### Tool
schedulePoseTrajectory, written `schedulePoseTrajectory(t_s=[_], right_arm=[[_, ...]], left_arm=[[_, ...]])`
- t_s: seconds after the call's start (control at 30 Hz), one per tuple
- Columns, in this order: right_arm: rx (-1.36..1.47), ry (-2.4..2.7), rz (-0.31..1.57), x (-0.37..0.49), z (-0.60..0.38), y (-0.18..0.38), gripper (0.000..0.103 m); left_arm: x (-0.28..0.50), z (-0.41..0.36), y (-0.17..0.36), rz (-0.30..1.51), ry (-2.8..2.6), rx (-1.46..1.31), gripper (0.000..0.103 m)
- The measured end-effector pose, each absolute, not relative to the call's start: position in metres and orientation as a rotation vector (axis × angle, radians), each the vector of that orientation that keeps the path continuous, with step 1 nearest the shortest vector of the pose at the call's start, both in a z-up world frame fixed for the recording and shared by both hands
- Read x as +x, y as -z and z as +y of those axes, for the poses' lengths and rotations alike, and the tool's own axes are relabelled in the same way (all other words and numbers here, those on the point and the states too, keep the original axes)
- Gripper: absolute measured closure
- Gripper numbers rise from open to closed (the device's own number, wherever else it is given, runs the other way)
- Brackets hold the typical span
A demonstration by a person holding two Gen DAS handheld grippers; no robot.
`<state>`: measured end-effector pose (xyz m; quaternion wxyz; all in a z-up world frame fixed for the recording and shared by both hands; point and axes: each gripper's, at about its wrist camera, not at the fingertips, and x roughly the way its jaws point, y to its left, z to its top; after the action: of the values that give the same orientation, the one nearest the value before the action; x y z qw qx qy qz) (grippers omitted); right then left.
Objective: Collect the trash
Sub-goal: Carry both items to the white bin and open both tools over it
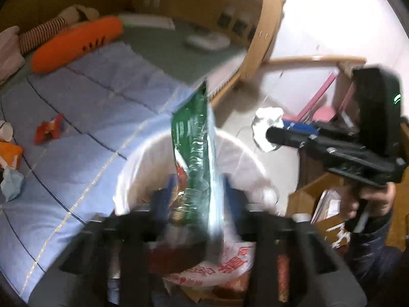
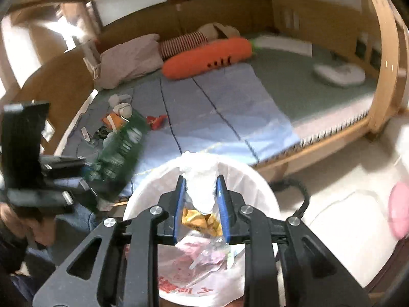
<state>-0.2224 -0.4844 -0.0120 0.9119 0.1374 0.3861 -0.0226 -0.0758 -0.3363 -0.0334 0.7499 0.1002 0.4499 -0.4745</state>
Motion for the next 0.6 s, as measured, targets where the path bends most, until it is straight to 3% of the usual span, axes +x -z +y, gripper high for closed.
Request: schedulePoseTrajectory(t_s=[0.03, 0.07, 0.1, 0.13, 0.33, 0.43, 0.6], right_arm=[[0.308, 0.039, 0.802, -0.220, -0.487, 0.018, 0.070], [0.316, 0.036, 0.806, -0.219, -0.488, 0.022, 0.050], [0.318, 0.036, 0.814, -0.217, -0.487, 0.025, 0.023], [0.308, 0.038, 0.823, -0.216, -0.485, 0.027, 0.017], [0.294, 0.014, 0.765, -0.207, -0.476, 0.011, 0.016], [0.388, 0.033, 0.624, -0.204, -0.471, -0.013, 0.008], [0.374, 0.026, 0.489, -0.148, -0.374, -0.035, 0.003]], left_arm=[[-0.073, -0.338, 0.038, 0.991, 1.006, 0.217, 0.016], [-0.069, -0.334, 0.040, 0.991, 0.967, 0.200, 0.014], [-0.065, -0.331, 0.040, 0.988, 0.948, 0.186, 0.013], [-0.061, -0.326, 0.037, 0.984, 0.936, 0.176, 0.012], [-0.026, -0.274, 0.001, 0.915, 0.823, 0.083, 0.006], [-0.009, -0.229, -0.021, 0.824, 0.743, 0.038, 0.004], [0.020, -0.144, -0.038, 0.678, 0.479, 0.000, 0.003]])
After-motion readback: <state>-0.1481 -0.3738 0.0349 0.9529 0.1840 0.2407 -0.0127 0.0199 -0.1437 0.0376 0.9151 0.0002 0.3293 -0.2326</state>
